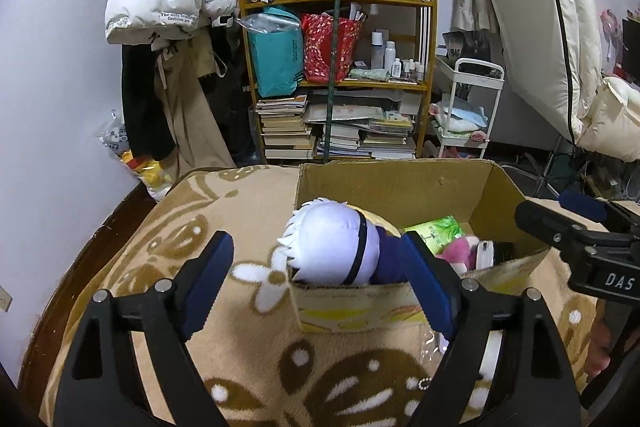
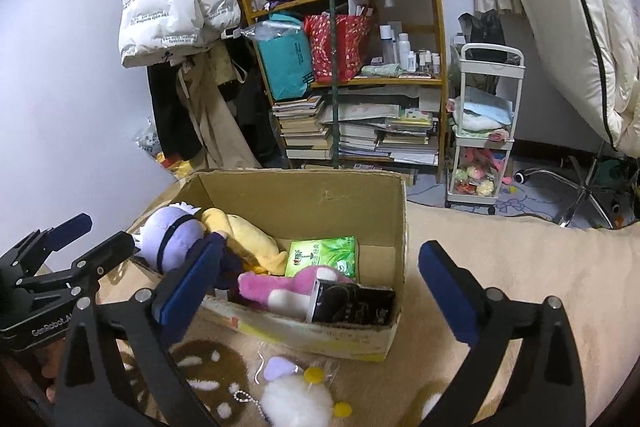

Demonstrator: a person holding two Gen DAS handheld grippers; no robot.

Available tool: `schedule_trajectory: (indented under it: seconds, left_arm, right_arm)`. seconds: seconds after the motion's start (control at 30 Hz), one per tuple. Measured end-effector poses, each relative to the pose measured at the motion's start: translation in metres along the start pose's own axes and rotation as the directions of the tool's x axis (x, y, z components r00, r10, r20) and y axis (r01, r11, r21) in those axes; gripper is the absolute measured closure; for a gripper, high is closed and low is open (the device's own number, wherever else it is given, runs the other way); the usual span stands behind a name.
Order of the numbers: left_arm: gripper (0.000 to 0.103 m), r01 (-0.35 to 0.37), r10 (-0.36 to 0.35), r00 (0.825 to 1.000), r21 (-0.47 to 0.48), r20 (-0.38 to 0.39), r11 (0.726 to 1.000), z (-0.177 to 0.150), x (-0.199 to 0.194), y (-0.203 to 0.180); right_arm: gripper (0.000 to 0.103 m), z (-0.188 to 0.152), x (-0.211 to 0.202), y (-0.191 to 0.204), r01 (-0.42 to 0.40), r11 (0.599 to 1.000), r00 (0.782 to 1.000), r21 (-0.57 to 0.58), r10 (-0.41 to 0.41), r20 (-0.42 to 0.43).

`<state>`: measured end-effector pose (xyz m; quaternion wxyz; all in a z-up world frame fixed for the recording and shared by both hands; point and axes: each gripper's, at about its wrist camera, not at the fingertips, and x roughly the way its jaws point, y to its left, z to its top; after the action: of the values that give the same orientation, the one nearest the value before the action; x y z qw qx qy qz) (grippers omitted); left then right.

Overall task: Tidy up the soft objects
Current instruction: 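Move both tools back toward the white pompom keychain on the blanket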

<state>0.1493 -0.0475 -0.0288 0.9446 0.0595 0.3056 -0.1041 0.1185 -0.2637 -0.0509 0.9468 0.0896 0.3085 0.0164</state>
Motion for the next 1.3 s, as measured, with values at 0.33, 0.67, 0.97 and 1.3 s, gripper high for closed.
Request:
schedule_trajectory:
  seconds: [0.33, 0.67, 0.97, 1.3]
  left_arm:
    - [0.009, -0.001, 0.000, 1.000, -0.022, -0.030, 1.000, -0.010, -0.026, 0.007]
    - [0.008, 0.008, -0.008, 0.997, -0.008, -0.077, 1.000, -0.025, -0.043, 0.002]
    - [0.008, 0.014, -0.012, 0.989, 0.010, -0.150, 1.000, -0.039, -0.042, -0.007]
    - [0.008, 0.043, -0.036, 0.979, 0.028, -0.200, 0.999, -0.048, -0.025, -0.018]
  right_arm:
    - [0.000, -0.013, -0.029, 0.004, 0.012, 1.000, 1.000, 0.017, -0.012, -0.014]
    - [0.000, -0.030, -0.047, 0.012, 0.024, 1.000, 0.998, 0.011, -0.023, -0.056]
    - [0.000, -0.050, -0.050, 0.017, 0.025, 0.999, 0.994, 0.020, -0.023, -0.104]
    - [0.000, -0.057, -0.030, 0.008, 0.044, 0.998, 0.984, 0.051, -0.034, -0.172]
